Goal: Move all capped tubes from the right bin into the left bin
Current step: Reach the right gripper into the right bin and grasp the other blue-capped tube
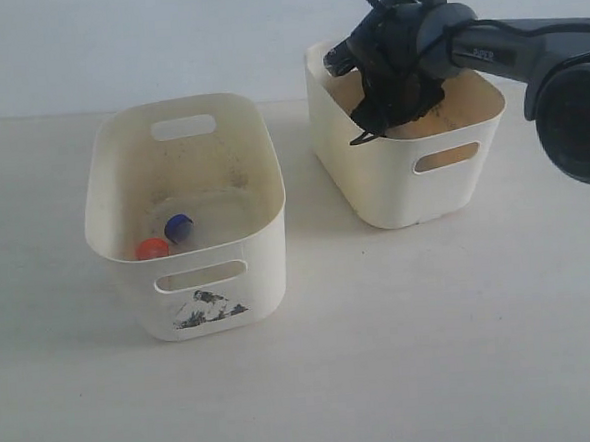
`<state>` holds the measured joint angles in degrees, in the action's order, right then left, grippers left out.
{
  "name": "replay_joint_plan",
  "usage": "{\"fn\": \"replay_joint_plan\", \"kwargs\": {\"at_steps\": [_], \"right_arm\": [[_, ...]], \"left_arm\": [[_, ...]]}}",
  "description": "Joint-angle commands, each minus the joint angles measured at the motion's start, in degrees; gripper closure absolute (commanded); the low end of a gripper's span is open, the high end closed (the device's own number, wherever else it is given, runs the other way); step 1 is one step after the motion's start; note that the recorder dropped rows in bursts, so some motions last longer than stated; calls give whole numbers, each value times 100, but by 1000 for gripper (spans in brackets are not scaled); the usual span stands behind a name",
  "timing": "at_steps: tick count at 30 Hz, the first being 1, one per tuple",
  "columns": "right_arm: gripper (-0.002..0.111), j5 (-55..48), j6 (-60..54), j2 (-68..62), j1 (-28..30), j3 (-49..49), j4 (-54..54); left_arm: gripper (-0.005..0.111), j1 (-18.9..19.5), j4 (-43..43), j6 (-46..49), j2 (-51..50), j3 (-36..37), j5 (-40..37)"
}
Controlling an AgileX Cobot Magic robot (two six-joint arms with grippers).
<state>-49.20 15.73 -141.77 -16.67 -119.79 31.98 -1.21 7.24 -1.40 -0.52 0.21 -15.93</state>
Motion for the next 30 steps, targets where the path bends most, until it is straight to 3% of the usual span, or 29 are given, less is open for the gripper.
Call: {"fn": "replay_joint_plan", "kwargs": {"at_steps": [1, 11, 15, 22, 24, 25, 26, 30], "right_arm": [[48, -79, 51, -74, 15, -25, 165], [48, -270, 190, -303, 15, -15, 614], [65, -399, 198, -352, 38, -15, 627], [70, -663, 206, -545, 145, -15, 615], [79, -663, 214, -545, 159, -15, 615], [96, -663, 214, -545, 168, -15, 615], [104, -663, 214, -545, 168, -15, 615], [108, -663, 214, -496, 168, -28, 615]], "left_arm": [[102, 6, -38, -66, 11, -21, 96], [102, 6, -38, -66, 11, -21, 96], [102, 6, -38, -66, 11, -21, 96], [102, 6, -38, -66, 11, -21, 96], [102, 6, -38, -66, 11, -21, 96], [102, 6, -38, -66, 11, -21, 96], [102, 6, -38, -66, 11, -21, 96], [102, 6, -38, -66, 11, -21, 96]]}}
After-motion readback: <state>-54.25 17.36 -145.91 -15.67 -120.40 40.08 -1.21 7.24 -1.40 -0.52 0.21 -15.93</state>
